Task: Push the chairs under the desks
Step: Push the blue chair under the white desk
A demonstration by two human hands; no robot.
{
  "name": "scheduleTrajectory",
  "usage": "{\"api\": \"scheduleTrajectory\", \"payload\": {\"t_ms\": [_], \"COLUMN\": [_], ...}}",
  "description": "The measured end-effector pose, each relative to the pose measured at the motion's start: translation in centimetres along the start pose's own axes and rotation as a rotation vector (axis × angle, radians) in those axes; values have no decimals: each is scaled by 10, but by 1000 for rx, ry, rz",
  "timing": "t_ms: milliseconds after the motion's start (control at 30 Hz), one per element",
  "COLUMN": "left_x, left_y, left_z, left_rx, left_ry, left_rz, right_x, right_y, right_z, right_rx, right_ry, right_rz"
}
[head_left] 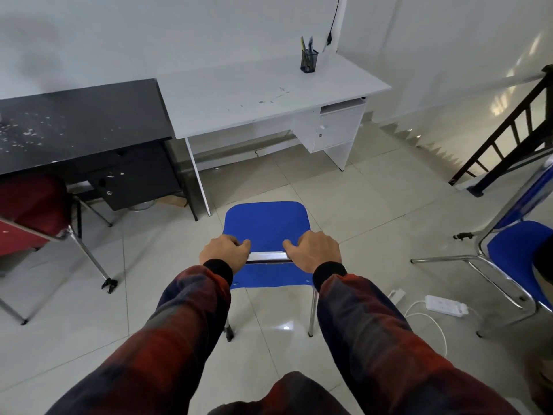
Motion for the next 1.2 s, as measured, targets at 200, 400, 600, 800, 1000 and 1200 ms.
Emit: {"api": "scheduleTrajectory", "payload": {"t_ms": [200,400,600,800,1000,1200], "left_x": [-4,-7,-2,2,11,18], "left_y": [22,50,86,116,140,166], "left_z": [-4,-11,-23,-37,-51,-65], "left_rx": [-15,-18,5,42,61,66], "left_ry": [20,33,24,23,47,47], "left_rz": [-14,12,45,92,142,186], "right_x": [6,18,38,57,78,99], "right_y": [20,41,65,82,95,110], "right_z": [2,0,0,3,8,10], "right_rx": [-17,-10,-10,11,41,99], "right_ry": [27,31,38,47,57,29], "right_rz": [-14,18,58,102,148,223]}}
Point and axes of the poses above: each hand's wrist, its own y-axis towards the middle knuckle, its own z-axis out of the palm, x = y × z, the point moved 1 cm from there along y, towards the middle knuckle, and after that the axes turned 3 degrees about z, right-handed, at the moved point
